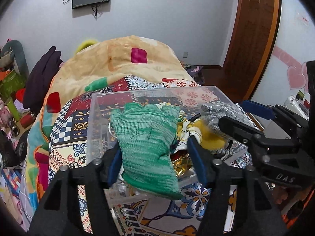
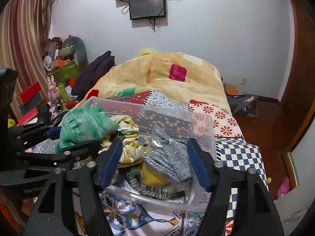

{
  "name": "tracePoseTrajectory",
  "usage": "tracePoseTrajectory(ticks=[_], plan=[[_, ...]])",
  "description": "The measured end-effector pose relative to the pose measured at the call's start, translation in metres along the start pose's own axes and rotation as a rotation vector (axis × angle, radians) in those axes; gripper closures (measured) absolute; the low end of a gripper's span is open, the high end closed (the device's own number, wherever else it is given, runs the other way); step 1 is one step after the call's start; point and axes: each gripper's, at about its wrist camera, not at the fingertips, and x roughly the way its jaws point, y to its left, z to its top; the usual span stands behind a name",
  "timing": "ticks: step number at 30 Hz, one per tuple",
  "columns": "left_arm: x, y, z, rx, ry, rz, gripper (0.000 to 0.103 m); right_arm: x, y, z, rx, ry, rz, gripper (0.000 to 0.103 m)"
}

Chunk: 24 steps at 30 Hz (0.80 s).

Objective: Organize soft objects
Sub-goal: 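Grasp green knit glove with left tool while right tool grasps braided bracelet, drop both in box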

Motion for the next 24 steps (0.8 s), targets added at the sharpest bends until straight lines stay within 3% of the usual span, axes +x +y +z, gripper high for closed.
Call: tracePoseTrajectory(ticks=[8, 21, 24], plan=[[-0.023, -0.002, 0.0, 0.006, -0.054, -0.016, 0.034, -0.01, -0.002, 0.003, 0.004, -0.018, 0.006, 0.03], [-0.122, -0.022, 0.015, 0.005, -0.308, -0.004, 0.032, -0.092, -0.007, 0.026, 0.032, -0.209, 0.024, 0.03], [-0.145, -0.031, 0.015, 0.014, -0.368, -0.004, 0.026, -0.115, -0.005, 0.029, 0.026, -0.257, 0.026, 0.03]])
